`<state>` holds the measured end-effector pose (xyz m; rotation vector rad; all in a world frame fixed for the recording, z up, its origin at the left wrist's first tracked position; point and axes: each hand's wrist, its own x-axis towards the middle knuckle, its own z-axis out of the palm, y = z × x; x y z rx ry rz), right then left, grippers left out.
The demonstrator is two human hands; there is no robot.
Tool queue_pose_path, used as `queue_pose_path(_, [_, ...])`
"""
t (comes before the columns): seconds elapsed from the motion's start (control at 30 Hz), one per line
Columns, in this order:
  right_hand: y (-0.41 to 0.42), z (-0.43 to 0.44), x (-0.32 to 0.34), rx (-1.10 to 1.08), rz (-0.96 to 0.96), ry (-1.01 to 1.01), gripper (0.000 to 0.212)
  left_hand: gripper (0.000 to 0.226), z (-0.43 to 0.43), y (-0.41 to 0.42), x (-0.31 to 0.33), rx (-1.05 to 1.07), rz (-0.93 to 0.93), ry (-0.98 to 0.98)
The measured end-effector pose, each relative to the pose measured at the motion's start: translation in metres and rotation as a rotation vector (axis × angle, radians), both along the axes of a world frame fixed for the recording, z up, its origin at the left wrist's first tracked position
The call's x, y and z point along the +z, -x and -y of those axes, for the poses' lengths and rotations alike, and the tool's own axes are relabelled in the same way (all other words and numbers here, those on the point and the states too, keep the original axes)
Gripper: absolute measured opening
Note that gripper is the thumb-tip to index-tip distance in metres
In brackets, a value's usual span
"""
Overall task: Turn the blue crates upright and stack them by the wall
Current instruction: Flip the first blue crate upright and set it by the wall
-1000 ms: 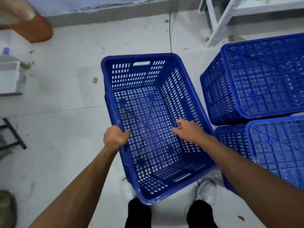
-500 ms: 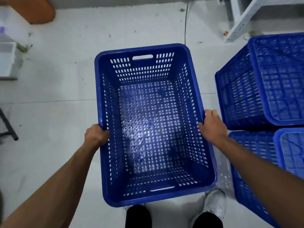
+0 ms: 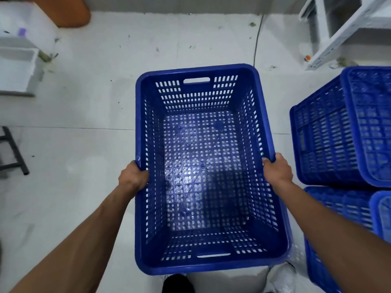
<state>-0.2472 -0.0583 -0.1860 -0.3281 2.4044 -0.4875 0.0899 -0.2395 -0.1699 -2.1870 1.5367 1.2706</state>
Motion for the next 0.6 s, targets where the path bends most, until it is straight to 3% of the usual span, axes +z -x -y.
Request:
queue_pose_path(0.2, [-0.017, 0.006, 0.060, -0.025, 0.006, 0.007, 0.016, 0.037, -0.003, -0.037, 0.029, 0.103, -0.087, -0.057])
queue_pose_path(0.37, [-0.031, 0.017, 0.151, 0.064, -0.039, -0.034, 0.020, 0.038, -0.010, -0.051, 0.125, 0.122, -0.113, -0.051])
queue_pose_path(0.6, [-0.054, 0.041, 0.289, 0.143, -0.017, 0.053, 0.035, 0.036, -0.025, -0.087, 0.269, 0.115, -0.144, 0.010])
